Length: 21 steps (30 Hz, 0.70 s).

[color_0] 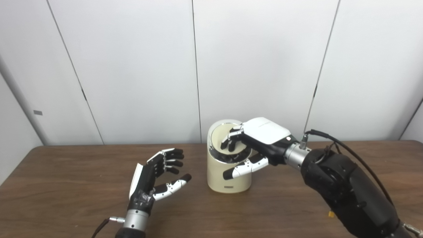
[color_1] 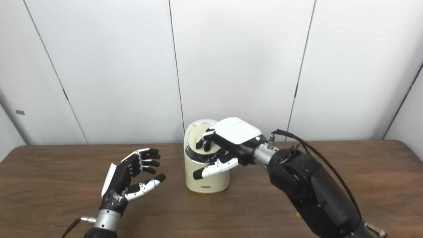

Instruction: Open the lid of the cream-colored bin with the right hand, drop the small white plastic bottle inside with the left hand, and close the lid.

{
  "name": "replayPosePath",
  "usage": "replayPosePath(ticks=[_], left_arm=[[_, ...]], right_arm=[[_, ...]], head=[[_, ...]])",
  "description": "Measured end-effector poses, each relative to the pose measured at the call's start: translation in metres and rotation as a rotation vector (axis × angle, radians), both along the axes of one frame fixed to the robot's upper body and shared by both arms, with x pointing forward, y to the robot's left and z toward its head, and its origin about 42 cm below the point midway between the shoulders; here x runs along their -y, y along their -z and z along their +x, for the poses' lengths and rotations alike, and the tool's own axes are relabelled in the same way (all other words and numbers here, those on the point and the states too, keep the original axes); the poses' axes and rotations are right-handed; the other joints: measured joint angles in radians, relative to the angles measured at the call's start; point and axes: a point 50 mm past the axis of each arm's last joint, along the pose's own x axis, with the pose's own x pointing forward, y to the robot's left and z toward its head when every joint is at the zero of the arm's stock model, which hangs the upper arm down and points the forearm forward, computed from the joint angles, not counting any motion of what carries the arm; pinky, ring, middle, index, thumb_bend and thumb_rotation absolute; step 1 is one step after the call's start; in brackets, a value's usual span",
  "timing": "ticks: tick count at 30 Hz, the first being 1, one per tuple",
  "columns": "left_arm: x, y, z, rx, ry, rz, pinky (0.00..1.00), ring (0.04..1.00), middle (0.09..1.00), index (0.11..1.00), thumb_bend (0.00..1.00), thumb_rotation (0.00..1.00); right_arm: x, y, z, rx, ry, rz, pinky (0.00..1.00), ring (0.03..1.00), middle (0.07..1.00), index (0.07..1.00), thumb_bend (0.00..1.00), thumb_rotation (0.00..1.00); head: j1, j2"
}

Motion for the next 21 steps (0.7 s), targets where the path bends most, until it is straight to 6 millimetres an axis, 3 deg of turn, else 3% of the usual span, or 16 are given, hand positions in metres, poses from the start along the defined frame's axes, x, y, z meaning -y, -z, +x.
replayPosePath(ticks=[7,17,21], left_arm=[[0.000,0.004,-0.003,-0.012,-0.002,-0.004,0.56,0.639,0.692,0.698,0.62,0.00],[0.001,0.004,-0.002,-0.013,-0.001,-0.005,0.56,0.636,0.687,0.698,0.62,0.00],[0.001,0.005,-0.002,-0.016,-0.001,-0.004,0.58,0.642,0.686,0.697,0.62,0.00]], right_arm=[[0.000,-0.001,-0.001,0.004,-0.003,-0.002,0.92,0.886,0.734,0.727,0.74,0.91],[0.006,-0.007,-0.007,-0.040,0.023,0.063,0.94,0.894,0.745,0.724,0.70,0.84],[0.013,-0.020,-0.010,-0.026,0.046,0.121,0.80,0.881,0.747,0.727,0.70,0.85]], head=[[-0.003,-0.005],[-0.008,-0.017],[-0.008,-0.021]])
